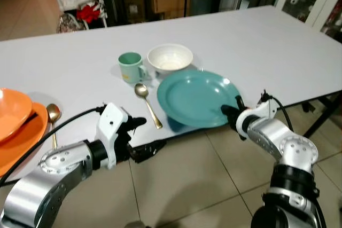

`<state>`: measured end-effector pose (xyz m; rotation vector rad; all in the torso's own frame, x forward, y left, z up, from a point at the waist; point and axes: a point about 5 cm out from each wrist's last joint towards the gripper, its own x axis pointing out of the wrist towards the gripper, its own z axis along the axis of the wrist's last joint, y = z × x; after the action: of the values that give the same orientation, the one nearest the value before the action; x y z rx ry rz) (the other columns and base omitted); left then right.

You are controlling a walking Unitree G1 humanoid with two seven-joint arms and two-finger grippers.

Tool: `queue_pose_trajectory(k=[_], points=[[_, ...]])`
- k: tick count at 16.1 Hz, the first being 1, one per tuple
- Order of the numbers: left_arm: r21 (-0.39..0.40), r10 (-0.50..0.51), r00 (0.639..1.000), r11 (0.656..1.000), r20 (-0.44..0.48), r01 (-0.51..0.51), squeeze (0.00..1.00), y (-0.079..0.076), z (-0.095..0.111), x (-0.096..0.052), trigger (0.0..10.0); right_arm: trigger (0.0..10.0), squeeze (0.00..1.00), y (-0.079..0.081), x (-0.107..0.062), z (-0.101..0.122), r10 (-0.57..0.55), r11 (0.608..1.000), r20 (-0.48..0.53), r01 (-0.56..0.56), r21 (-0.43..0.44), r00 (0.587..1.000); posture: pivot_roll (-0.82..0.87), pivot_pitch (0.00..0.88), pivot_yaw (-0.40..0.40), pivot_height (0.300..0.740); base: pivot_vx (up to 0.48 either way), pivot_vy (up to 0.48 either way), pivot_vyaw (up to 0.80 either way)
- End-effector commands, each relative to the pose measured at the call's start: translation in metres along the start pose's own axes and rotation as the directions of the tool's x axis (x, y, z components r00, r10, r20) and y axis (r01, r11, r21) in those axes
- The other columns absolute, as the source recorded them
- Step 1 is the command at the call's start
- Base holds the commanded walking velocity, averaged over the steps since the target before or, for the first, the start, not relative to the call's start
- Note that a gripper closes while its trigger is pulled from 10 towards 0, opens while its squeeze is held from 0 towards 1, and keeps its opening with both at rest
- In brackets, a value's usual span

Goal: Setting the table

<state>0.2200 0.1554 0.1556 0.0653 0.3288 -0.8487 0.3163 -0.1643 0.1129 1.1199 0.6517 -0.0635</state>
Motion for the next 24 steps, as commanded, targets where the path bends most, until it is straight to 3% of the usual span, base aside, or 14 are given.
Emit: queue_pose_trajectory(k=[1,10,11,13,14,19,24], points=[[0.018,-0.002,1.0,1.0,-0.008,0.002,0.0,-0.001,0.001,0.0,10.0,10.0,0.0,0.009,0.005,0.001,0.02,0.999,-0.01,-0.02,-0.043,1.0,0.11,0.0,0.011,0.74,0.0,0.0,0.0],[0.021,0.007,1.0,1.0,-0.013,-0.007,0.0,-0.002,-0.003,-0.001,10.0,10.0,0.0,0.013,0.022,-0.001,0.007,0.996,-0.007,-0.008,-0.092,1.0,0.11,0.0,0.002,0.74,0.0,0.0,0.0],[0.021,0.008,1.0,1.0,-0.012,-0.008,0.0,-0.002,-0.003,-0.001,10.0,10.0,0.08,0.014,0.024,-0.001,0.012,0.995,-0.008,-0.012,-0.097,1.0,0.11,0.0,0.002,0.74,0.0,0.0,0.0],[0.022,0.011,1.0,1.0,-0.013,-0.011,0.0,-0.002,-0.004,-0.001,10.0,10.0,0.63,0.016,0.028,0.0,0.031,0.994,-0.009,-0.032,-0.107,0.999,0.11,0.0,0.002,0.74,0.0,0.0,0.0],[0.022,0.011,1.0,1.0,-0.014,-0.011,0.0,-0.002,-0.005,0.0,10.0,10.0,1.0,0.015,0.031,-0.001,0.036,0.992,-0.02,-0.038,-0.124,0.999,0.11,0.0,0.004,0.74,0.0,0.0,0.0],[0.019,0.018,1.0,1.0,-0.016,-0.018,0.0,-0.001,-0.007,0.0,10.0,10.0,1.0,0.021,0.032,-0.001,0.139,0.98,-0.031,-0.143,-0.14,0.99,0.11,0.0,0.001,0.74,0.0,0.0,0.0],[0.023,0.019,1.0,1.0,-0.023,-0.019,0.0,0.0,-0.009,0.002,10.0,10.0,1.0,0.014,0.028,-0.002,0.161,0.974,-0.023,-0.163,-0.156,0.987,0.11,0.0,0.005,0.74,0.0,0.0,0.0]])
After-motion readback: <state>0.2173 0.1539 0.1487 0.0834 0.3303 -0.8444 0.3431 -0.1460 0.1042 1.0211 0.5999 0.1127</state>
